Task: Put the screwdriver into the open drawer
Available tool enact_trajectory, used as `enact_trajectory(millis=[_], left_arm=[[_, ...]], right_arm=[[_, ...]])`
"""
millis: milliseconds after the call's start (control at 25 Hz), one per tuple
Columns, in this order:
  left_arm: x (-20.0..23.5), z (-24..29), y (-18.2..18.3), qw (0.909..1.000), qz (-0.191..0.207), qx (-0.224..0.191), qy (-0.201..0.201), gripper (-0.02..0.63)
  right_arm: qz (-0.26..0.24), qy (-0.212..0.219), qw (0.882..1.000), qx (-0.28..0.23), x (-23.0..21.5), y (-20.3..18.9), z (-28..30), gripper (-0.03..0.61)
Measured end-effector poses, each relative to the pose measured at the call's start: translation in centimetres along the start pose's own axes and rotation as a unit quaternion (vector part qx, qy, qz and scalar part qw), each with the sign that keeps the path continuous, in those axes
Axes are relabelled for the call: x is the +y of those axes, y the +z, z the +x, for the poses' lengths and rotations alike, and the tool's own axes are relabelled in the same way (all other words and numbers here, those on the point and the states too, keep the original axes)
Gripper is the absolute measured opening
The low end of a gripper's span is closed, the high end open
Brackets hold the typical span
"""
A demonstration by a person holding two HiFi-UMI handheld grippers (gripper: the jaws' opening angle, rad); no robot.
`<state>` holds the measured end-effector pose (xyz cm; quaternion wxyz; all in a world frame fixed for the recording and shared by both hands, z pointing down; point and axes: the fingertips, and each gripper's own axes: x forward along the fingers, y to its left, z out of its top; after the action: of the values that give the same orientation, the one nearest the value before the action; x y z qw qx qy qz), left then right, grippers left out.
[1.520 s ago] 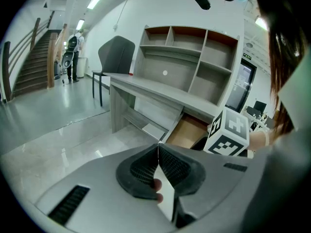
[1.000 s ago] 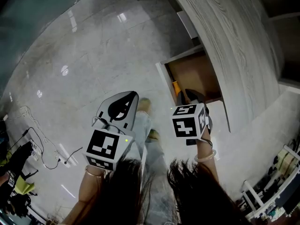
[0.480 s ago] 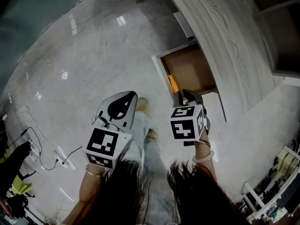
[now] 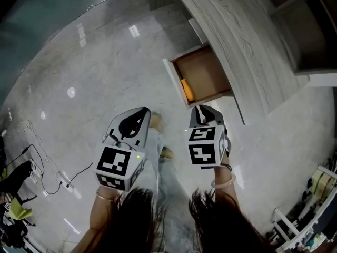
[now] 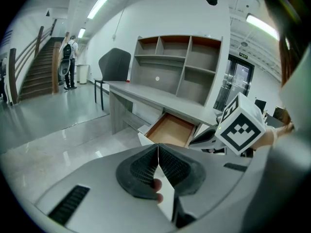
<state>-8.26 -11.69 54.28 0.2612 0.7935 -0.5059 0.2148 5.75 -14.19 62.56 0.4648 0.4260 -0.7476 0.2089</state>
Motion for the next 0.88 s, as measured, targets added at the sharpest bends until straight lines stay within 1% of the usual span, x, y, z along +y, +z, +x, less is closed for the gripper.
enact_trajectory(millis=[440,680,880], left_arm=[[-3.5,-3.0,-0.6,0.9998,0.004,-0.015,0.015,0.018],[-5.0,-5.2,-1.2,0.9996,-0.003,-0.016,0.024,0.018],[-6.0,-6.4,-1.4,0.9991,-0.013,-0.019,0.036,0.018]], right_arm=[[0.016,0.004,0.999,-0.036,0.7,-2.3,-4.2,0.046],[0.008,-0.001,0.999,-0.044,0.9,-2.9,-6.7,0.041],[0.018,0.002,0.998,-0.061,1.2,-3.4,-8.5,0.040]])
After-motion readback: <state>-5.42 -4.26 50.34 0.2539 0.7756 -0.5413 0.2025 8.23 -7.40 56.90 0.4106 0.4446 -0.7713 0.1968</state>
